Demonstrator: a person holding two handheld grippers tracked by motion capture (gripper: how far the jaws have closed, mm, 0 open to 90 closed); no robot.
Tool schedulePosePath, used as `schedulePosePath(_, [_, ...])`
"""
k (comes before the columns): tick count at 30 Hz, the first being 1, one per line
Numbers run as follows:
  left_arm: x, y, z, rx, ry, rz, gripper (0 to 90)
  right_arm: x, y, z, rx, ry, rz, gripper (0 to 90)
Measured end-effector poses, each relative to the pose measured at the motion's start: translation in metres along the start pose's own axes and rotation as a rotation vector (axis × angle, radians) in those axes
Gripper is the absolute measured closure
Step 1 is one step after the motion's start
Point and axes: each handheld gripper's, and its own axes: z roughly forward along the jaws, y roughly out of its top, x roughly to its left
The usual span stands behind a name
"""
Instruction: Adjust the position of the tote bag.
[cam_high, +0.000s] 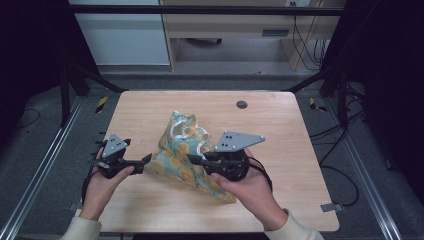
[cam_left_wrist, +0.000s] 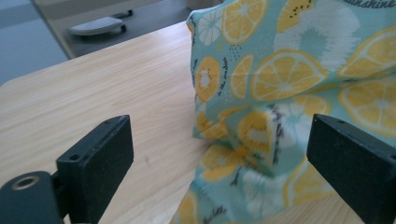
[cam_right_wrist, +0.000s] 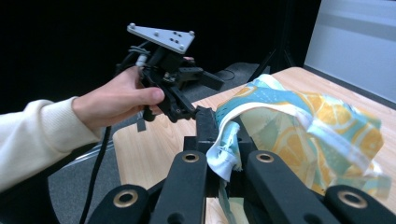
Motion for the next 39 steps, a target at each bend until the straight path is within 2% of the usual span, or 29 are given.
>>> schedulePosePath(4, [-0.003, 0.012, 0.011, -0.009, -0.076, 0.001, 5.4, -0.005, 0.006, -0.004, -0.010, -0.013, 0.000, 88.1])
schedulePosePath(6, [-0.008, 0.018, 0.016, -0.006, -0.106, 0.027, 5.3, -0.010, 0.008, -0.003, -0.013, -0.020, 0.005, 88.1])
schedulePosePath(7, [-0.008, 0.018, 0.016, -0.006, -0.106, 0.027, 5.2, -0.010, 0.008, -0.003, -0.013, -0.020, 0.005, 88.1])
schedulePosePath(8, [-0.012, 0.024, 0.023, 0.008, -0.144, 0.054, 5.2, -0.015, 0.011, -0.002, -0.018, -0.023, 0.018, 88.0])
schedulePosePath(11, [-0.016, 0.031, 0.037, 0.034, -0.196, 0.077, 5.3, -0.021, 0.016, -0.001, -0.029, -0.029, 0.022, 88.0])
schedulePosePath(15, [-0.019, 0.036, 0.052, 0.059, -0.219, 0.089, 6.1, -0.029, 0.022, 0.000, -0.042, -0.042, 0.028, 88.1])
schedulePosePath(16, [-0.020, 0.038, 0.060, 0.081, -0.236, 0.096, 6.8, -0.035, 0.027, 0.001, -0.052, -0.049, 0.035, 88.1])
schedulePosePath(17, [-0.020, 0.038, 0.060, 0.081, -0.236, 0.096, 6.8, -0.035, 0.027, 0.001, -0.052, -0.049, 0.035, 88.1])
schedulePosePath(18, [-0.020, 0.041, 0.070, 0.105, -0.244, 0.093, 7.4, -0.039, 0.031, 0.002, -0.057, -0.052, 0.042, 88.1])
schedulePosePath(21, [-0.020, 0.047, 0.083, 0.132, -0.264, 0.101, 9.2, -0.045, 0.036, 0.002, -0.062, -0.061, 0.045, 88.1])
schedulePosePath(23, [-0.021, 0.049, 0.088, 0.138, -0.263, 0.108, 10.9, -0.047, 0.037, 0.001, -0.063, -0.064, 0.046, 88.1])
schedulePosePath(24, [-0.020, 0.051, 0.094, 0.155, -0.280, 0.101, 24.0, -0.052, 0.036, 0.001, -0.061, -0.070, 0.050, 88.1])
schedulePosePath(25, [-0.020, 0.052, 0.096, 0.157, -0.285, 0.100, 28.0, -0.053, 0.036, 0.001, -0.060, -0.072, 0.052, 88.1])
schedulePosePath(26, [-0.019, 0.053, 0.098, 0.166, -0.289, 0.103, 36.7, -0.054, 0.034, 0.000, -0.060, -0.075, 0.057, 88.1])
schedulePosePath(27, [-0.019, 0.053, 0.099, 0.173, -0.278, 0.101, 46.3, -0.056, 0.033, 0.000, -0.059, -0.079, 0.058, 88.1])
schedulePosePath(28, [-0.017, 0.054, 0.101, 0.178, -0.261, 0.097, 50.9, -0.057, 0.032, -0.001, -0.058, -0.081, 0.059, 88.0])
schedulePosePath(29, [-0.016, 0.054, 0.102, 0.177, -0.261, 0.091, 63.2, -0.059, 0.029, -0.002, -0.058, -0.085, 0.065, 88.1])
schedulePosePath(31, [-0.013, 0.054, 0.103, 0.172, -0.277, 0.062, 75.4, -0.063, 0.025, -0.003, -0.054, -0.093, 0.073, 88.1])
schedulePosePath(33, [-0.010, 0.055, 0.104, 0.154, -0.268, 0.029, 88.5, -0.066, 0.020, -0.004, -0.054, -0.097, 0.086, 88.1])
schedulePosePath(36, [-0.008, 0.055, 0.102, 0.132, -0.265, 0.004, 90.0, -0.071, 0.015, -0.006, -0.055, -0.108, 0.100, 88.1])
schedulePosePath(38, [-0.008, 0.055, 0.100, 0.139, -0.241, 0.027, 90.0, -0.074, 0.012, -0.009, -0.057, -0.114, 0.109, 88.1])
schedulePosePath(39, [-0.007, 0.055, 0.098, 0.139, -0.235, 0.025, 90.0, -0.076, 0.010, -0.010, -0.057, -0.119, 0.112, 88.1])
